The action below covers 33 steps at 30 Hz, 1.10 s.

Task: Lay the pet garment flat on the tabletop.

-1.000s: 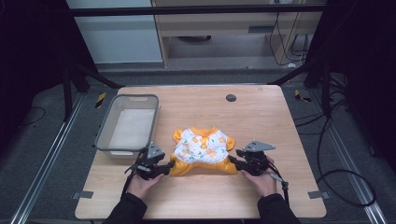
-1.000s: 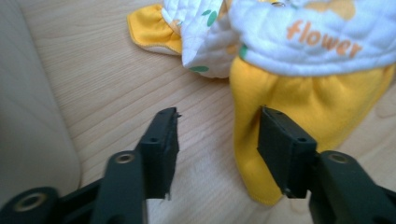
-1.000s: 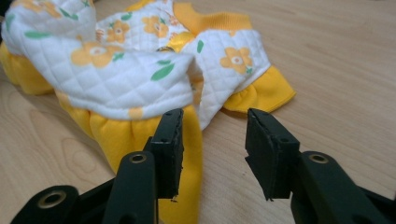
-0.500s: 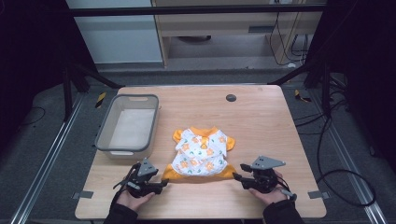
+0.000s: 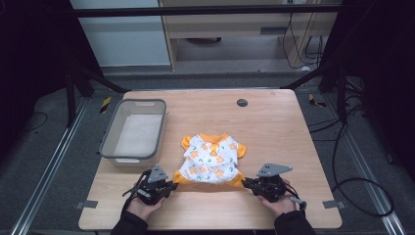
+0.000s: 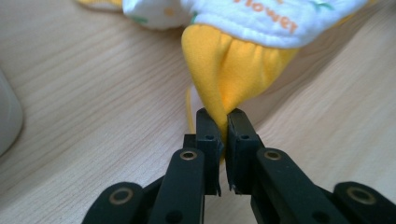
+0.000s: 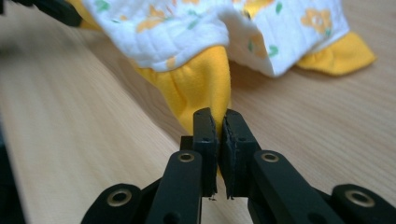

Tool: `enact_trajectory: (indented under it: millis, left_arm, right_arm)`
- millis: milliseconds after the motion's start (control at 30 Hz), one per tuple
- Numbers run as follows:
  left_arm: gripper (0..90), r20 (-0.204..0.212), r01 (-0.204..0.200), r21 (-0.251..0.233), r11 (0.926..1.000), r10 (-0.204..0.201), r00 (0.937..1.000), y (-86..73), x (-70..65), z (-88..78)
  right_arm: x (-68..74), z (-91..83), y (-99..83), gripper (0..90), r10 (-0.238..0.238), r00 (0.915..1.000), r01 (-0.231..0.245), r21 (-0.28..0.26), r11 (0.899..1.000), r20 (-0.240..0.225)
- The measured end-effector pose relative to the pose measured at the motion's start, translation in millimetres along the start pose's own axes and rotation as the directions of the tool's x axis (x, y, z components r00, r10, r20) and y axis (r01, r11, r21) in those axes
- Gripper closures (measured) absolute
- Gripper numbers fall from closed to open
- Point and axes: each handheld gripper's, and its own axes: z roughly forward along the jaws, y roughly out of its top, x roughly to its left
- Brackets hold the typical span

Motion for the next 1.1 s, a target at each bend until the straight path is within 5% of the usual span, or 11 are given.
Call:
enact_trajectory:
  millis: [167, 300, 400, 533, 667, 800, 933, 1100]
  left_arm:
    - [84.7, 0.062, 0.019, -0.103, 0.9944, -0.013, 0.9980, 13.0, -6.2, -25.2]
    - [84.2, 0.069, 0.038, -0.117, 0.9924, -0.030, 0.9972, 24.4, -2.3, -26.3]
    - [84.0, 0.049, 0.087, -0.081, 0.9930, -0.083, 0.9953, 29.8, 11.0, -9.5]
    - [80.8, -0.031, 0.133, 0.023, 0.9908, -0.132, 0.9907, 26.2, 32.9, 28.4]
    - [73.4, -0.073, 0.120, 0.051, 0.9915, -0.116, 0.9906, 23.4, 36.8, 37.4]
    - [47.9, -0.122, 0.083, 0.046, 0.9954, -0.077, 0.9895, 20.1, 38.0, 35.6]
    - [46.5, -0.111, 0.077, 0.016, 0.9969, -0.075, 0.9910, 10.5, 39.5, 22.2]
    - [48.7, -0.101, 0.052, -0.005, 0.9987, -0.052, 0.9935, 2.4, 37.9, 9.2]
  right_arm:
    - [2.2, -24.2, 11.3, 85.4, 0.042, 0.9978, -0.046, -0.089, 0.995, -0.052]
    - [-1.9, -24.0, 19.5, 85.2, 0.096, 0.9926, -0.103, -0.090, 0.991, -0.074]
    - [-11.9, -9.8, 25.3, 84.6, 0.145, 0.9889, -0.147, -0.062, 0.987, -0.032]
    - [-35.1, 26.6, 27.2, 78.8, 0.198, 0.9768, -0.199, 0.003, 0.980, 0.081]
    - [-38.7, 41.6, 26.4, 74.8, 0.181, 0.9748, -0.186, 0.027, 0.982, 0.130]
    - [-32.1, 38.9, 25.1, 61.6, 0.116, 0.9800, -0.117, 0.000, 0.993, 0.162]
    - [-28.0, 24.8, 21.7, 56.3, 0.085, 0.9865, -0.080, -0.037, 0.996, 0.140]
    - [-28.9, 19.6, 11.5, 53.4, 0.068, 0.9910, -0.066, -0.014, 0.998, 0.116]
